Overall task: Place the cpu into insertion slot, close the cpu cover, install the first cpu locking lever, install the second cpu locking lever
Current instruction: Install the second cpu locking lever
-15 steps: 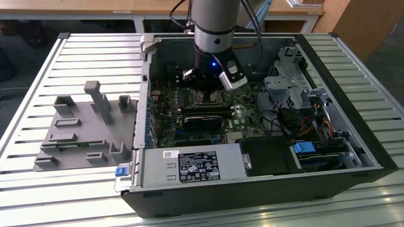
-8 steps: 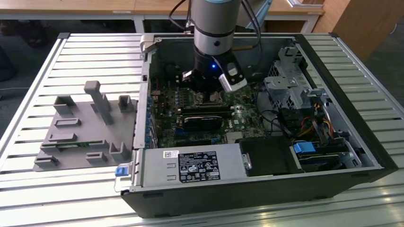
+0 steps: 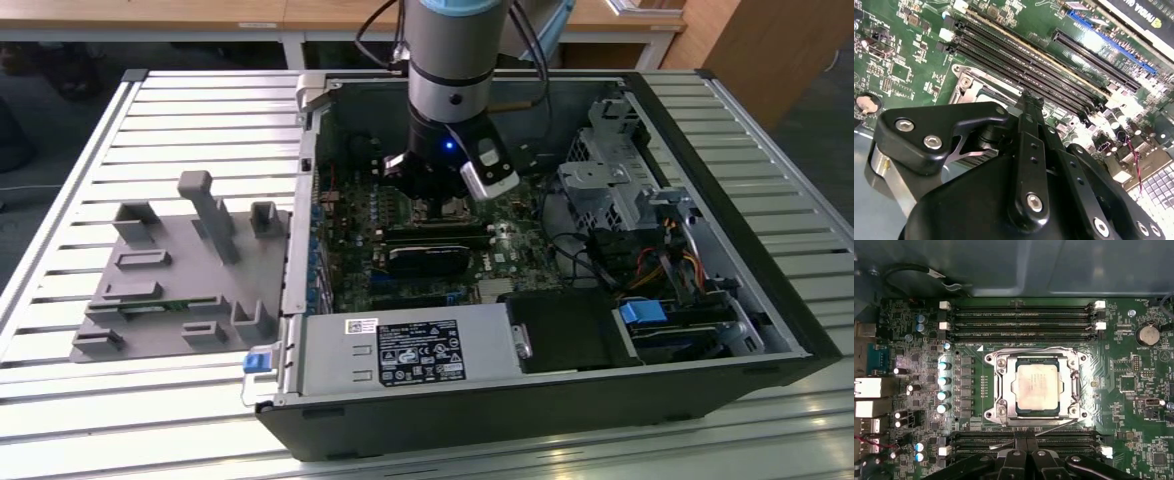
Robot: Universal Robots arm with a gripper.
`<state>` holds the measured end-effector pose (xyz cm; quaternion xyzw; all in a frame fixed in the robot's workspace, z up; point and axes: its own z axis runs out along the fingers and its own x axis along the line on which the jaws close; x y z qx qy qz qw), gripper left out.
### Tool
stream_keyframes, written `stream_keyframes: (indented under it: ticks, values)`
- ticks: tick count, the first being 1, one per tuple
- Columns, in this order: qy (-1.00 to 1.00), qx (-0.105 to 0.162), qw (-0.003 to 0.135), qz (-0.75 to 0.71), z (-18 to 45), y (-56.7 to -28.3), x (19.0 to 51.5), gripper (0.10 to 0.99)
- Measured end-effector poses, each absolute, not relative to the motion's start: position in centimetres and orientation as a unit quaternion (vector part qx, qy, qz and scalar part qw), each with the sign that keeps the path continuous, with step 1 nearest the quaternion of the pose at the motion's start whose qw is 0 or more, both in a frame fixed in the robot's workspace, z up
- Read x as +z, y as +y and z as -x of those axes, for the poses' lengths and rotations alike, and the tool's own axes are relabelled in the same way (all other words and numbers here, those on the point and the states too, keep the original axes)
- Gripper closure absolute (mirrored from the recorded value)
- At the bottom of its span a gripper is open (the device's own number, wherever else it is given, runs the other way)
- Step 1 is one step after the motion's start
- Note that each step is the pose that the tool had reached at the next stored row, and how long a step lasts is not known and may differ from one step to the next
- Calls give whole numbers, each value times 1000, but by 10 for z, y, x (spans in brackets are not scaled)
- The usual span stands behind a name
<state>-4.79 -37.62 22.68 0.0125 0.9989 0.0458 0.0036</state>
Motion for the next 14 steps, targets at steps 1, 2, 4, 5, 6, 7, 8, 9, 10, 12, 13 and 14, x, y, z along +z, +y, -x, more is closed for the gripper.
stream_keyframes:
  ticks: [1,2,4,5,6,7,8,9,10,12,13,14]
  values:
    - [999,50,4,-13,48,-377,227,980]
    - [998,54,4,-13,48,-379,227,980]
    - [998,60,4,-13,50,-381,226,980]
    - [998,61,3,-13,51,-382,226,980]
    - [998,62,3,-13,52,-384,226,980]
    - [998,63,3,-13,53,-384,226,980]
    - [998,64,3,-13,54,-385,225,980]
    - [998,64,3,-13,54,-385,224,980]
    - [998,64,3,-13,54,-385,222,980]
    - [998,66,3,-12,55,-385,219,980]
    - [998,67,3,-12,55,-385,218,980]
    - [998,68,3,-13,55,-385,217,980]
